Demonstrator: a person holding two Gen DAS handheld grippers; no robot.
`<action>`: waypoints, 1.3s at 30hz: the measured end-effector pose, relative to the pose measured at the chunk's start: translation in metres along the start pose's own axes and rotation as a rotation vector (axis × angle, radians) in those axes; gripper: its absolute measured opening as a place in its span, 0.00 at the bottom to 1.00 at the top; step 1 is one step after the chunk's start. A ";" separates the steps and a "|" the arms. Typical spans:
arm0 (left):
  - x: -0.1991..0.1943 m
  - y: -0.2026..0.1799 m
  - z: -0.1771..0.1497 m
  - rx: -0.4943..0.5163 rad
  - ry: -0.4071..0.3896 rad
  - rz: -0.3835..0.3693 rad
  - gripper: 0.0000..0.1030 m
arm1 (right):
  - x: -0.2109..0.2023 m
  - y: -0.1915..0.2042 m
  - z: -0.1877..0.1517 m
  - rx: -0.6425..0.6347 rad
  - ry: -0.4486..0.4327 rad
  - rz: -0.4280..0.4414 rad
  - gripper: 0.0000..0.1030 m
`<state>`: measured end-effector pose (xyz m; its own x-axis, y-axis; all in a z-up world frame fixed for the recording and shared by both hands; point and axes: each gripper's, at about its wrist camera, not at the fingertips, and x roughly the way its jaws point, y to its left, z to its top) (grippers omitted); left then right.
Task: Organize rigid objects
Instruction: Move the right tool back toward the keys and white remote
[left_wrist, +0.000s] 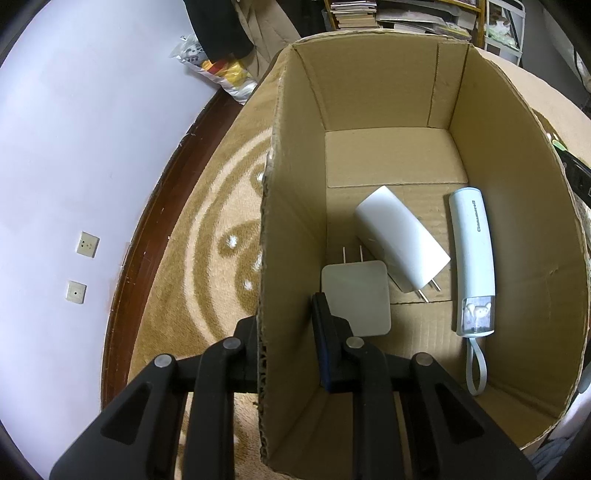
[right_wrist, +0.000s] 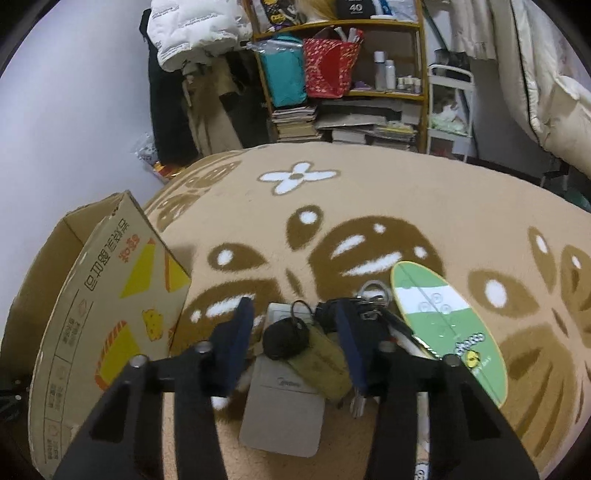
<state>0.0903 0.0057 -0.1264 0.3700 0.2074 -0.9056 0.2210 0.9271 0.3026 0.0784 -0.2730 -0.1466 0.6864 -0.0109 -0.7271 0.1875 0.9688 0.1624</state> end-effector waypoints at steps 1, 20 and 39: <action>0.000 0.001 0.000 0.001 0.000 0.000 0.20 | 0.001 0.001 0.000 -0.008 0.002 -0.004 0.44; 0.002 -0.001 -0.001 0.013 -0.007 0.002 0.20 | -0.008 0.010 -0.006 -0.103 0.020 -0.017 0.02; 0.000 0.001 -0.001 0.007 -0.006 0.006 0.20 | -0.115 0.062 0.014 -0.083 -0.230 0.050 0.02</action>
<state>0.0896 0.0065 -0.1266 0.3769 0.2112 -0.9019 0.2245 0.9238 0.3102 0.0211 -0.2147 -0.0437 0.8373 -0.0097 -0.5467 0.0977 0.9864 0.1322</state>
